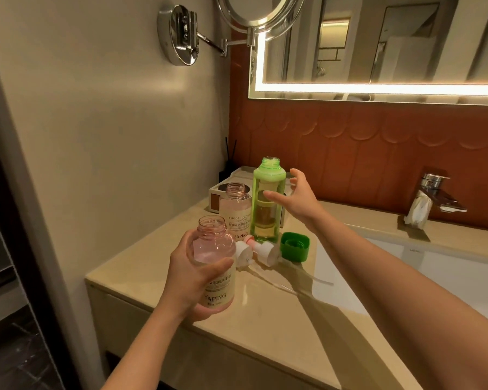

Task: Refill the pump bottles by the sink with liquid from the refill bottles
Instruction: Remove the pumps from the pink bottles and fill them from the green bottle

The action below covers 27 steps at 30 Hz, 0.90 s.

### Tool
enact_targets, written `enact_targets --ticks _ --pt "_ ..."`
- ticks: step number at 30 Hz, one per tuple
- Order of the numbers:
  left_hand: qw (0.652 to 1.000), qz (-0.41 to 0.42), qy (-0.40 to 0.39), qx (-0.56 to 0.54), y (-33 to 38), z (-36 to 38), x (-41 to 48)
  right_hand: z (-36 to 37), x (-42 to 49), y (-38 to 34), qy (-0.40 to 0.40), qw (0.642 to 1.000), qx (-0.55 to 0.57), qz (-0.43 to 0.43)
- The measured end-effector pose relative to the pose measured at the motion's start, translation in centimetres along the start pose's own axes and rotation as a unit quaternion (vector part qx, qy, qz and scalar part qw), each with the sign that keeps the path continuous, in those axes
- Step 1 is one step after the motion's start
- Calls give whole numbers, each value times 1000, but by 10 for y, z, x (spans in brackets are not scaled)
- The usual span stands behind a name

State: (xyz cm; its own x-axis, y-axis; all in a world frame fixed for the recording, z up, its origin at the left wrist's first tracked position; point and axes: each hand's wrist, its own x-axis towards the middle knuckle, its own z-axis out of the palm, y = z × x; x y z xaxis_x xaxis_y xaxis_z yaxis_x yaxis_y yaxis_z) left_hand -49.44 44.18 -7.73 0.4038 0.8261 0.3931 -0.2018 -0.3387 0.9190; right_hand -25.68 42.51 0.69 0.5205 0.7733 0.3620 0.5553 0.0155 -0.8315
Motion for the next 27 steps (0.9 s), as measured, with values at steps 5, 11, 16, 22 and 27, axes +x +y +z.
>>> enact_targets --ticks 5,11,16,22,27 --pt "1000 -2 -13 2 -2 7 8 12 20 2 -20 998 54 -14" --pt "1000 -3 -20 -2 -7 8 13 28 26 16 -17 990 130 -44" --pt "1000 -3 -27 -10 -7 8 13 35 28 22 -7 989 143 -44" --pt "999 -14 -28 -19 -8 9 13 39 33 26 26 988 142 -57" --pt "999 -13 -31 -9 -7 8 14 38 32 25 34 987 147 -63"
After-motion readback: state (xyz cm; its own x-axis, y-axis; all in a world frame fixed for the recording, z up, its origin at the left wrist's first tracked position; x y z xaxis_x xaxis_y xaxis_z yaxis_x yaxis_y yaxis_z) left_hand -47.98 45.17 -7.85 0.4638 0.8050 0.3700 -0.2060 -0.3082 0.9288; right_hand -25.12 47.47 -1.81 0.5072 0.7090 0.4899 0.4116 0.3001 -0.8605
